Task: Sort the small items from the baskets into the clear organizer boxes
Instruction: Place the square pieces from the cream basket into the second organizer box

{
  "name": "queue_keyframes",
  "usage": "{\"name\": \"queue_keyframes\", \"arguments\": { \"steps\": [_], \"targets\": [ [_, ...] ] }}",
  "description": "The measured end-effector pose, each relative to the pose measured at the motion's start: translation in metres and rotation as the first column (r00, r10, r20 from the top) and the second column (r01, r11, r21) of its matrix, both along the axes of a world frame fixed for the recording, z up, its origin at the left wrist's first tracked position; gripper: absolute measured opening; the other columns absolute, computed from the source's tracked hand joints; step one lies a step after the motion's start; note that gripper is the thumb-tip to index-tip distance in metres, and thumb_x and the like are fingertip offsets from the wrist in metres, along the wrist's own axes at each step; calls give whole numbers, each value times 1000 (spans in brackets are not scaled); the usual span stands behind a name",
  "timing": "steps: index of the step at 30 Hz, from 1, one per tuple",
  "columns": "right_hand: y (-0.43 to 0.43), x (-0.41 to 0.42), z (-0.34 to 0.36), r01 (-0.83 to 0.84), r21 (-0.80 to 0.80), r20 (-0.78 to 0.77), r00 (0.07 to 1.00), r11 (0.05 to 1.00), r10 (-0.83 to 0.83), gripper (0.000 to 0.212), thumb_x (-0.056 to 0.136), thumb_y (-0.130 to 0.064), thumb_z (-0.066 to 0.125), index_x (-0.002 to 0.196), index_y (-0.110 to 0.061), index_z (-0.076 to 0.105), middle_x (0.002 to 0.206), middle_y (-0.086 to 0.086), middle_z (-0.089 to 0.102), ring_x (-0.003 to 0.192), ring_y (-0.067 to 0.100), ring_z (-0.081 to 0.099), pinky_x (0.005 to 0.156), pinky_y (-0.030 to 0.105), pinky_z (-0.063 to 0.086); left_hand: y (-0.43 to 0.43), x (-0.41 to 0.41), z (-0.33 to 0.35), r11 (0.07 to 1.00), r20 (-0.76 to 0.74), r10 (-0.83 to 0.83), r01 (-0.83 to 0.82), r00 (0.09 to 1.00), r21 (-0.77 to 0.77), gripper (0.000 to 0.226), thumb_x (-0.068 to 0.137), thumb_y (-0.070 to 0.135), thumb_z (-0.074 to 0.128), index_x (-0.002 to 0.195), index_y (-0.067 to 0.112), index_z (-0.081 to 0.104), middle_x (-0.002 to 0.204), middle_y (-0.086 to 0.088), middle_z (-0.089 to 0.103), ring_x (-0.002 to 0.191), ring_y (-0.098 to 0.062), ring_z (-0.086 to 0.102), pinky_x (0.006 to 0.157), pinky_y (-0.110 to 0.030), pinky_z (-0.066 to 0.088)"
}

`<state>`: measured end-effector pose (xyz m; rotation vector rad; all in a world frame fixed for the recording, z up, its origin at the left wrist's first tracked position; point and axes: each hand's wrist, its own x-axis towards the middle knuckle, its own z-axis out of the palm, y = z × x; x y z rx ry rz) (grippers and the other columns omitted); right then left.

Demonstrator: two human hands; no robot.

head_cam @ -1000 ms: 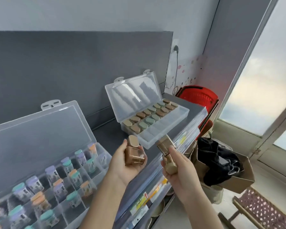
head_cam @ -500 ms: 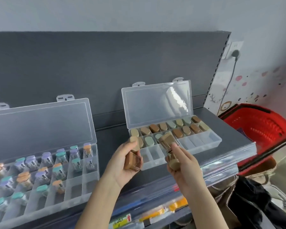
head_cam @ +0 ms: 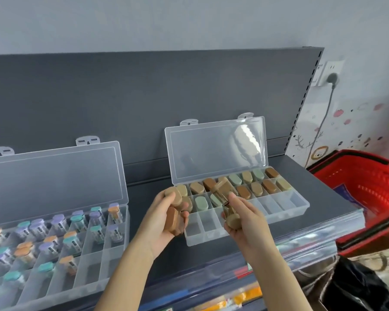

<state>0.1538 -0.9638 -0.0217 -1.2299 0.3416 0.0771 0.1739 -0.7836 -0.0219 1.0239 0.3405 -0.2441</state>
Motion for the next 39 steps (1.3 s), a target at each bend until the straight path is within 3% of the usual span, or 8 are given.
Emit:
{"name": "queue_keyframes", "arguments": {
  "steps": [4,8,11,14,25,29,33,39],
  "targets": [
    [3,7,2,7,-13,18,1000,1000,-7,17,87,-33,66,78,-21,74,85,9,55,85,26,53,77,34,47,9,6,-5,994,34,-78,75,996,85,31,86,11,66,115,18,60,113,-20,65,90,-24,63,66,-34,52],
    [8,13,-5,5,-56,26,1000,998,-3,18,88,-36,64,90,-19,71,90,8,59,92,27,57,79,35,50,13,8,-10,950,111,-200,165,974,264,28,86,18,67,113,22,61,106,-16,68,74,-19,61,67,-34,51],
    [9,13,-10,12,-60,24,1000,998,-11,19,87,-36,65,91,-19,72,89,9,60,90,26,57,76,34,49,14,12,-16,827,159,-314,188,936,529,31,82,26,73,111,29,62,106,-8,65,71,-18,62,66,-29,52],
    [6,13,-13,22,-57,18,1000,998,-21,21,86,-37,65,92,-18,72,88,10,59,88,25,56,76,33,49,11,13,-19,712,155,-423,222,893,666,39,81,35,71,118,32,58,106,0,63,71,-16,64,63,-22,51],
    [-15,34,-7,-51,-31,58,997,998,52,21,86,-33,66,95,-15,72,83,8,57,83,24,51,71,34,43,6,12,-16,611,123,-388,155,913,776,40,87,47,57,123,31,47,103,2,64,73,-15,69,62,-20,52],
    [-20,42,-4,-91,-52,58,994,994,94,17,88,-31,65,94,-16,72,83,7,60,82,24,52,72,34,43,4,10,-14,412,109,-407,76,907,908,46,82,51,61,124,32,54,112,12,54,88,-13,62,69,-16,47],
    [-22,46,-6,-152,-74,70,985,986,158,17,89,-28,64,90,-13,72,76,8,56,79,24,47,69,33,41,2,5,-16,312,109,-407,26,907,950,50,82,46,66,128,30,54,106,18,57,87,-4,55,65,-11,40],
    [-23,48,-9,-175,-325,134,964,930,228,12,87,-26,66,80,-18,71,68,-2,56,69,17,47,63,29,42,-1,2,-17,128,7,-487,63,873,990,34,86,45,61,116,34,48,100,16,56,87,-6,57,69,-18,49]
  ]
}}
